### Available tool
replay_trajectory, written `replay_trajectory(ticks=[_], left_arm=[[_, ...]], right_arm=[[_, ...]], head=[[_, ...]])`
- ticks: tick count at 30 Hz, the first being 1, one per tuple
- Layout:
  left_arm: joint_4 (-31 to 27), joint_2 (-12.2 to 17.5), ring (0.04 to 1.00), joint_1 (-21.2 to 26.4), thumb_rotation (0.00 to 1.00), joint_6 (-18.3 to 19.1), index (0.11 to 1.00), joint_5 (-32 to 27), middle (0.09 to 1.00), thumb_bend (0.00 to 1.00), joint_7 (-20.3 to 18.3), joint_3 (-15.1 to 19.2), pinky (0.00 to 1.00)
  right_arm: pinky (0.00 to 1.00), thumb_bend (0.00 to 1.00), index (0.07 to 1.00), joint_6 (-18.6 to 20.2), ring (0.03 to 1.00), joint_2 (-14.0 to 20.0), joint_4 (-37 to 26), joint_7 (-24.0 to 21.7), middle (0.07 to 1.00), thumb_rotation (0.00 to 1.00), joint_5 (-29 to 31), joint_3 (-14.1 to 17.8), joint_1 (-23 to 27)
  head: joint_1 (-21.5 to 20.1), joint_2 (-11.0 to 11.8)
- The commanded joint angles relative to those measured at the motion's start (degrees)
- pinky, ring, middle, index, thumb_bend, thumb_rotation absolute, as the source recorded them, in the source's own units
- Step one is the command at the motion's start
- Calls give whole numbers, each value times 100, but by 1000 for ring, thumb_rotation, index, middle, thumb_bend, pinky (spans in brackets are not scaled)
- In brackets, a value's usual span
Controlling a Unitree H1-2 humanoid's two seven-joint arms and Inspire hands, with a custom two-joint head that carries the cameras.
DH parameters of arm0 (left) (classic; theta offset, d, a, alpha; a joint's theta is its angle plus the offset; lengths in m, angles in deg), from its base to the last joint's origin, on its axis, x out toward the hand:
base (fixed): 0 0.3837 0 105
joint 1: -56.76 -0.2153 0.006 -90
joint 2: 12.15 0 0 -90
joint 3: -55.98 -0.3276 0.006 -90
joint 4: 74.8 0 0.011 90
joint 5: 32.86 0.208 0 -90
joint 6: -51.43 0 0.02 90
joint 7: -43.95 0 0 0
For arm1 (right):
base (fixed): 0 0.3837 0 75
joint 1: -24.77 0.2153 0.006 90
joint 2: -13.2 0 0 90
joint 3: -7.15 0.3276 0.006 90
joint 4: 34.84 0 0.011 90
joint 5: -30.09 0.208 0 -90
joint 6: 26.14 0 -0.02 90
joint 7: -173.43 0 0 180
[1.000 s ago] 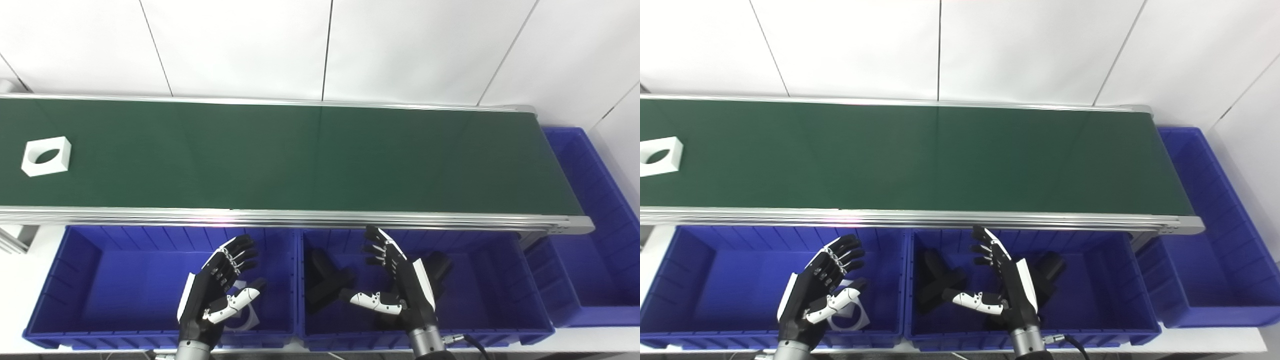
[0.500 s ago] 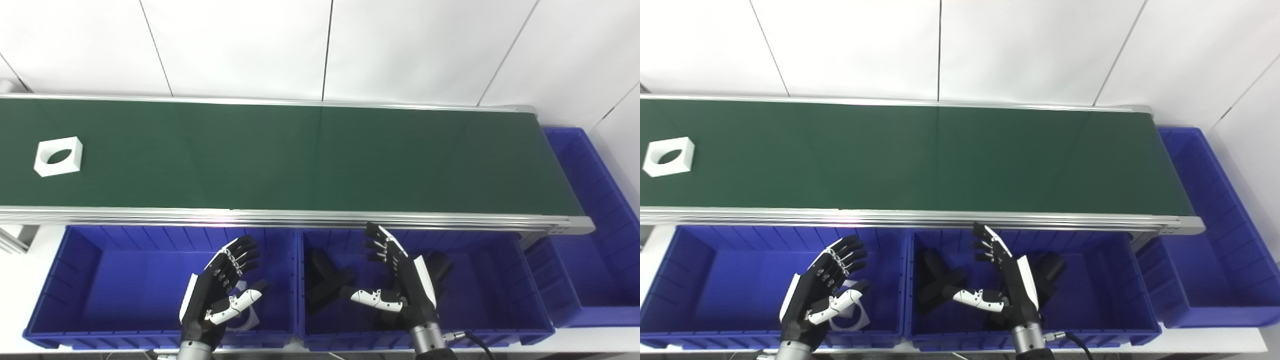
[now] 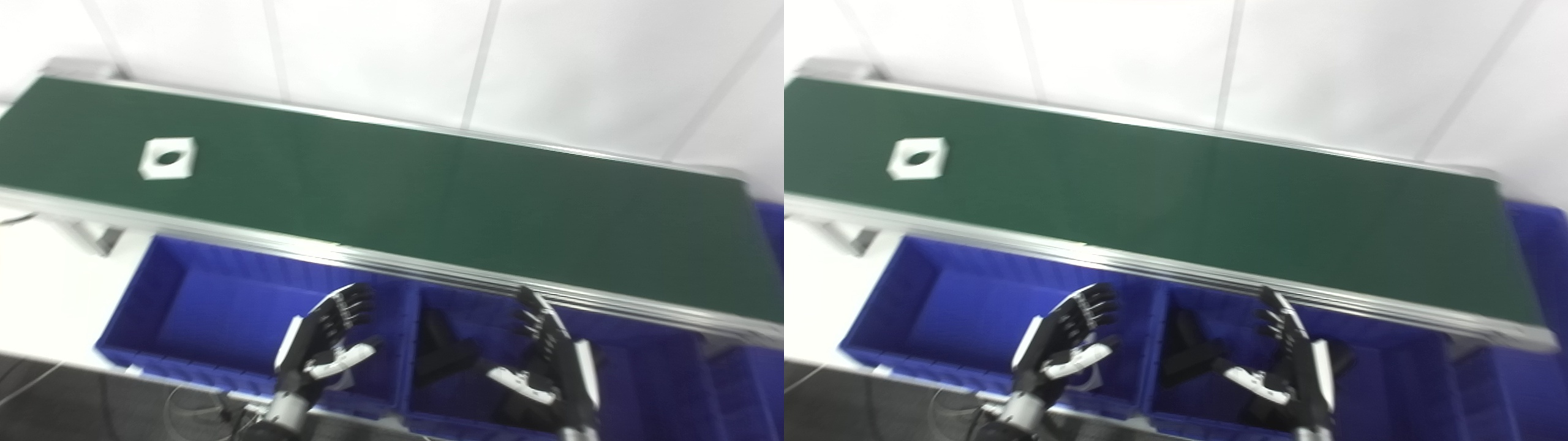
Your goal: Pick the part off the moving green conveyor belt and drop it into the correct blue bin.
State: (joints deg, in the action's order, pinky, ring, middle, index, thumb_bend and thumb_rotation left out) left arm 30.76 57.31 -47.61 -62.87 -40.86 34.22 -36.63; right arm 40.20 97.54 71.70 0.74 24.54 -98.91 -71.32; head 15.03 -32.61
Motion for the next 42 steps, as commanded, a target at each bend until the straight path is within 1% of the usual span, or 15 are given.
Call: replay_trajectory(ticks=[1,5,6,8,10,15,17,21,24,27,30,34,38,40,42], left_arm=[[-14,-109,740,70,0,-253,757,114,766,672,15,-32,725],[79,-197,736,105,0,-256,761,234,767,675,41,-43,721],[112,-213,734,119,0,-258,759,260,766,677,39,-40,720],[186,-250,734,147,0,-260,759,297,765,679,43,-30,720],[242,-282,726,168,0,-261,755,328,761,693,71,-12,712],[276,-286,724,175,0,-259,749,350,759,699,91,12,715],[32,-257,723,103,0,-256,752,396,761,700,98,-19,711],[-631,-193,697,-7,0,-245,745,480,744,740,153,-48,679],[-985,-140,676,-17,0,-235,732,446,723,753,193,-5,660],[-1136,9,673,61,0,-204,722,400,718,741,170,30,660],[-1270,145,662,115,0,-26,708,335,715,730,148,39,643],[-1606,381,648,180,0,193,691,376,699,732,151,56,627],[-2003,622,649,284,0,176,690,529,688,723,176,104,625],[-2158,742,656,391,0,208,691,559,698,715,220,194,620],[-2189,851,654,542,0,146,692,524,699,711,272,326,621]], right_arm=[[696,672,874,-327,799,67,-52,-122,870,0,143,76,87],[712,661,881,-327,813,123,51,-256,877,0,198,129,91],[713,664,883,-327,814,125,78,-269,877,0,208,147,94],[712,664,885,-327,814,141,151,-261,876,0,196,171,113],[714,661,883,-327,810,156,215,-226,875,0,156,177,140],[729,652,888,-327,813,139,321,-239,874,0,177,196,172],[726,650,886,-327,815,126,358,-242,873,0,190,198,185],[718,647,880,-327,816,123,441,-215,875,0,166,200,202],[722,649,881,-327,816,121,483,-203,871,0,160,198,210],[722,643,881,-327,811,133,522,-106,866,0,75,163,224],[724,636,883,-327,811,134,537,-40,871,0,18,145,218],[729,642,886,-327,823,123,514,-160,881,0,134,213,186],[716,638,884,-327,822,147,521,-267,883,0,218,269,196],[716,635,884,-327,823,157,525,-320,885,0,251,293,214],[722,639,887,-327,826,153,535,-320,888,0,217,299,230]], head=[[162,82],[404,269],[419,282],[552,427],[598,504],[624,581],[621,597],[618,612],[658,685],[694,713],[721,726],[750,701],[746,710],[707,741],[669,743]])
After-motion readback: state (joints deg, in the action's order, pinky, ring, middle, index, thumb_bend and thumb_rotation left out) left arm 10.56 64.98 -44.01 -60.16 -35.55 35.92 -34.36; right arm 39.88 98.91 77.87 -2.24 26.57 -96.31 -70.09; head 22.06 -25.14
